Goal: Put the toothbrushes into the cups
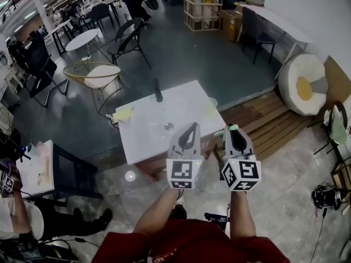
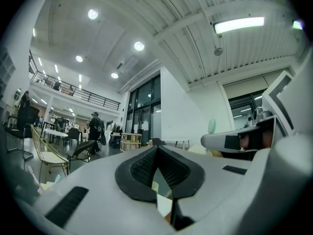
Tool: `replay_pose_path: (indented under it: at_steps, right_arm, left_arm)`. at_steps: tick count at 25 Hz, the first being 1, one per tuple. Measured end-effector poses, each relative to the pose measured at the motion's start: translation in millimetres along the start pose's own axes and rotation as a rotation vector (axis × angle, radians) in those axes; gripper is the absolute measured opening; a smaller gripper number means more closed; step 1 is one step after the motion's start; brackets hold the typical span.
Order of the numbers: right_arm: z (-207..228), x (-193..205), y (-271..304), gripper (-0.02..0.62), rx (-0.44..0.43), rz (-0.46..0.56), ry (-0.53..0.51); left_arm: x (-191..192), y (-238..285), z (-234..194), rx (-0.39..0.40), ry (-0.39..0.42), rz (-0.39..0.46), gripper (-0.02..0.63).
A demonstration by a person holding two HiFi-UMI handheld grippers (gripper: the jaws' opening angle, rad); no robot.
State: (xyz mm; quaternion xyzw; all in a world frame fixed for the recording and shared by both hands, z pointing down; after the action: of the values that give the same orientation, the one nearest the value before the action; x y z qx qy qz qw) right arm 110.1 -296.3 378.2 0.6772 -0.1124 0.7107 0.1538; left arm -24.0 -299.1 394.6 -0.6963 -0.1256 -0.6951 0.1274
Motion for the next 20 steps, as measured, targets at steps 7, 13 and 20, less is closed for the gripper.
replay_pose_path:
  at_steps: [7, 13, 20]
  right_arm:
    - [-9, -6, 52, 0.044, 0.026, -0.006, -0.022]
    - [-9, -10, 95, 0.043, 0.052, -0.008, -0.025]
    - [-17, -14, 138, 0.044, 0.081, 0.004, -0.024]
  left_arm:
    - [-2, 34, -41, 0.028, -0.019, 0.004, 0.028]
    - [-4, 69, -70, 0.055, -0.020, 0.006, 0.028]
    - [-3, 99, -106, 0.093, -0.014, 0.001, 0.028]
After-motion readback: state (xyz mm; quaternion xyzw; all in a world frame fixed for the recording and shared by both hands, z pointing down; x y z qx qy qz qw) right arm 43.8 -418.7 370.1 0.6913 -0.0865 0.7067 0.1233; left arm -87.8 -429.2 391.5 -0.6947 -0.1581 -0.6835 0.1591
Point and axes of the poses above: the fingertips, and each gripper's own axes: y forward along the fingers, z to its right, x out of its underside, the point moved 4 cm from there along -y, backward along the fingers, and after that the axes turned 6 degrees about -z, right-handed, at the moved point
